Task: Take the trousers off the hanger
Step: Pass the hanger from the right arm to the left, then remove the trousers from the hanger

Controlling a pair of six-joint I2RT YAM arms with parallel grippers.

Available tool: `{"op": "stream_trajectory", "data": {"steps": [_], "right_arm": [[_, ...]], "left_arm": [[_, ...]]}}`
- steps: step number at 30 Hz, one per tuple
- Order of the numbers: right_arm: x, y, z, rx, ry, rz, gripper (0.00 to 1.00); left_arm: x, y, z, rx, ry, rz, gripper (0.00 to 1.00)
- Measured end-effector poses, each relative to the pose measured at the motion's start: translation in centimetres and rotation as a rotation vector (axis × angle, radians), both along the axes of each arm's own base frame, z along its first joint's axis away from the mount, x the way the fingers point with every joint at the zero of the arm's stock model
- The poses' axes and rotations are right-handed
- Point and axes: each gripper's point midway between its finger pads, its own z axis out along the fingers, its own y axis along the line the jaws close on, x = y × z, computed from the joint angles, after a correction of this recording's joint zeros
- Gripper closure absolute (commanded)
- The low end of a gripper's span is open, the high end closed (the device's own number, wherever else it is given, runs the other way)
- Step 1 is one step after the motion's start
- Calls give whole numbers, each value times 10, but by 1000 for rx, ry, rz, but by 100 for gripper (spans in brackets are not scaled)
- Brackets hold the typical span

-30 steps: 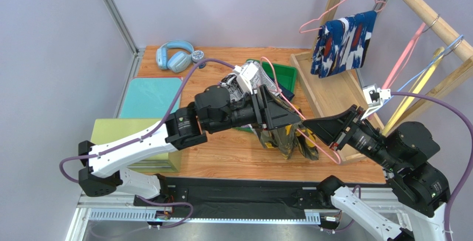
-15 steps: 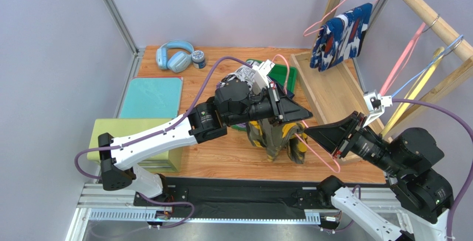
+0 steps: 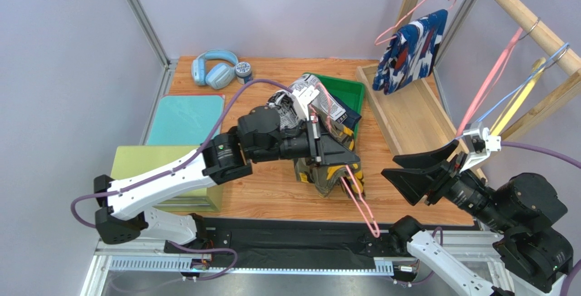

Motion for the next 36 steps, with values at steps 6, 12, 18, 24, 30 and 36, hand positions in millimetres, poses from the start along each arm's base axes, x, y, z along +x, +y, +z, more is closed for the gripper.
{"op": "stream_trajectory", "data": {"steps": [6,12,18,24,30,36], "right_arm": [[17,10,-24,-70,26,6,25],[39,48,-49,-115,112,142,13],[33,83,-42,-102,87,320,7],[-9,142,-53,-201,42,529,3],[-22,195,-80,-294,-41,534,0],[-43,237,-86,-335,-227,495,0]], "left_arm": [[-27,43,37,-67,-51,-62,100],[-47,88,78,-136,-128,-79,100],[-55,140,104,-174,-215,-11,100],[-57,183,116,-188,-280,74,100],[-66,218,121,-217,-289,103,100],[-77,249,125,-274,-301,115,100]]}}
